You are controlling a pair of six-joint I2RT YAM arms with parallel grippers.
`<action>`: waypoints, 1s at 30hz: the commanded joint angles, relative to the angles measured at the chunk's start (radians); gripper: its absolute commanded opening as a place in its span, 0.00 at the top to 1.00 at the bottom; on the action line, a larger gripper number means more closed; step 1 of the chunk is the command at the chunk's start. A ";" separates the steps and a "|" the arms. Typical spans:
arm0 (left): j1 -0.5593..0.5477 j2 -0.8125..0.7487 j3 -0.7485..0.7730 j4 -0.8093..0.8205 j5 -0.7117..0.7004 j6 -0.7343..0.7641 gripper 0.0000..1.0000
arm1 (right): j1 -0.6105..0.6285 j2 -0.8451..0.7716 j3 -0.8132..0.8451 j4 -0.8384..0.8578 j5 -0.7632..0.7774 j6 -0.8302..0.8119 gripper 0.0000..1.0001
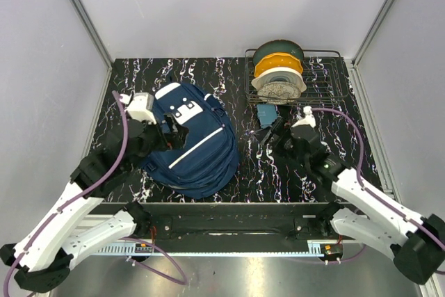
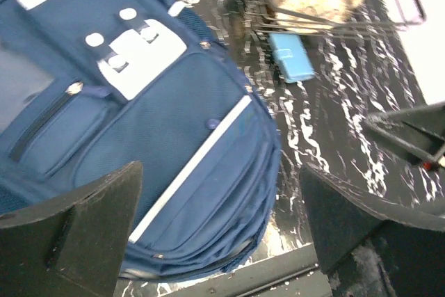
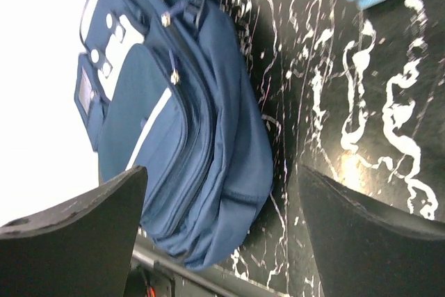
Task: Pack the student bag
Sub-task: Zip the student bag at the center of the board.
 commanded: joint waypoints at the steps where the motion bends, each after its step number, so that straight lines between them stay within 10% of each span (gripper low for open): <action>1: 0.017 -0.003 -0.074 -0.121 -0.220 -0.184 0.01 | -0.003 0.111 0.057 0.083 -0.187 -0.030 0.06; 18: 0.186 -0.051 -0.249 -0.130 -0.091 -0.278 0.01 | 0.035 0.625 0.096 0.423 -0.512 0.103 0.19; 24: 0.189 -0.064 -0.240 -0.092 -0.085 -0.256 0.01 | 0.040 0.731 0.107 0.469 -0.519 0.132 0.41; 30: 0.192 -0.034 -0.200 -0.037 -0.076 -0.209 0.01 | 0.037 0.777 0.182 0.454 -0.490 0.108 0.88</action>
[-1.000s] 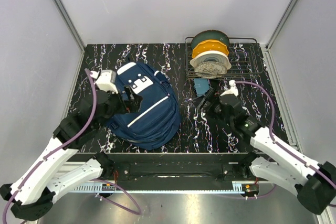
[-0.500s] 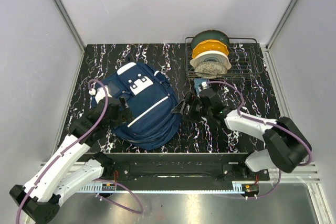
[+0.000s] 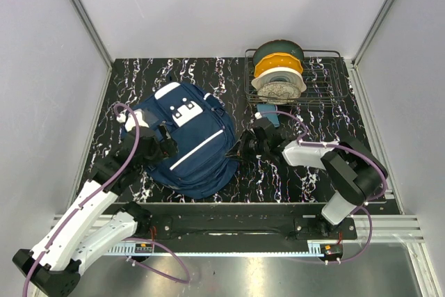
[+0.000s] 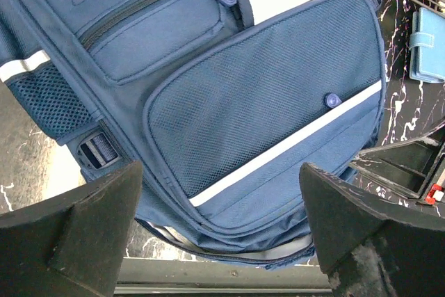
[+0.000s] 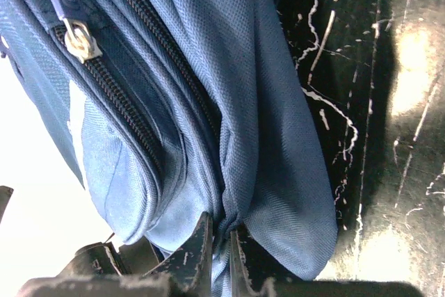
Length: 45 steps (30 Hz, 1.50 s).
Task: Pack the student bag
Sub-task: Zip the student bag at the center of the board.
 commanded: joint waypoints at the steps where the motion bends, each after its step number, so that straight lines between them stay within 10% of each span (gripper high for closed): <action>1: 0.009 0.031 0.063 0.076 0.021 0.053 0.01 | 0.002 0.017 0.092 0.031 0.031 -0.025 0.90; 11: 0.015 0.051 0.075 0.078 0.019 0.061 0.01 | -0.102 0.050 0.289 -0.156 0.071 -0.186 0.99; 35: 0.025 0.040 0.052 0.076 0.027 0.061 0.01 | -0.112 0.037 0.410 -0.411 0.245 -0.419 0.87; 45: 0.027 0.034 0.051 0.067 0.007 0.064 0.01 | -0.112 -0.027 0.409 -0.426 0.246 -0.418 0.60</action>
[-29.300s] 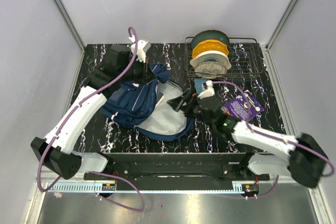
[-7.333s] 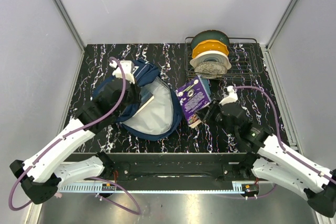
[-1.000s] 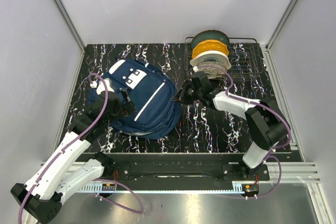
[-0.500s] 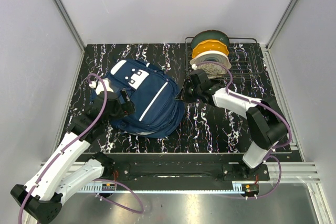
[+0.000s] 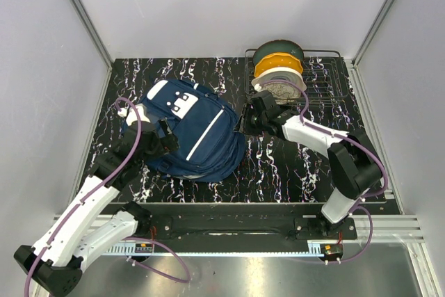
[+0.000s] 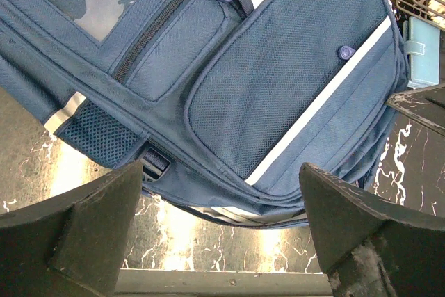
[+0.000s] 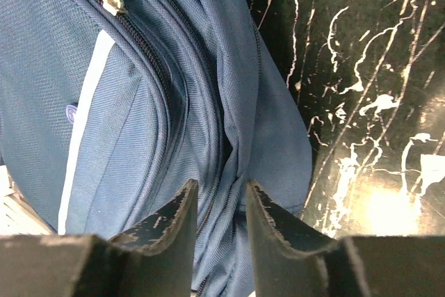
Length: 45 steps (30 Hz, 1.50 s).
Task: Pack the student bag
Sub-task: Zip the student bag at the center of the board.
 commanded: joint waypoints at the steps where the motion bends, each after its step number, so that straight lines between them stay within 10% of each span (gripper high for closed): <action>1: 0.008 -0.016 0.007 0.023 -0.014 0.013 0.01 | -0.009 -0.090 0.036 -0.021 0.047 -0.028 0.56; 11: 0.019 -0.002 0.010 -0.001 -0.041 -0.001 0.01 | -0.009 -0.213 0.014 -0.071 0.108 -0.027 0.23; 26: 0.051 0.010 0.005 -0.003 -0.032 -0.003 0.01 | 0.028 -0.429 -0.151 -0.022 0.053 0.123 0.21; 45: 0.285 0.004 -0.067 0.056 0.209 0.046 0.01 | 0.258 -0.294 -0.159 0.039 0.056 0.185 0.21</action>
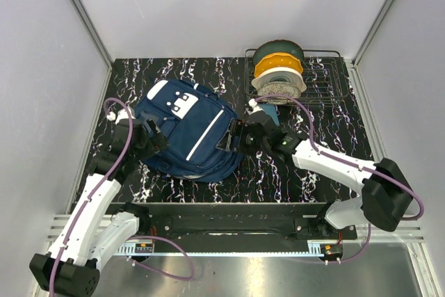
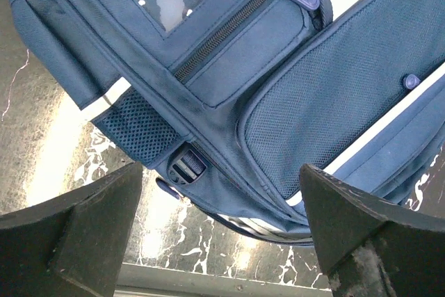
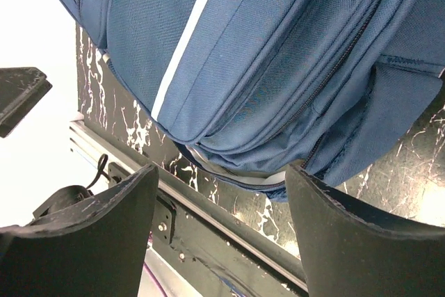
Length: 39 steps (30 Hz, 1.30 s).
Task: Pack the student bag
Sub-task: Zip the student bag at the center of the board.
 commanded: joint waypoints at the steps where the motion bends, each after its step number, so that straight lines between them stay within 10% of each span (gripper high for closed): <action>1: 0.042 -0.019 -0.011 0.052 0.060 0.012 0.01 | 0.014 0.028 0.005 0.053 -0.035 0.007 0.21; 39: 0.076 -0.079 -0.057 0.043 0.083 0.011 0.01 | 0.026 0.282 0.066 0.206 -0.049 0.064 0.17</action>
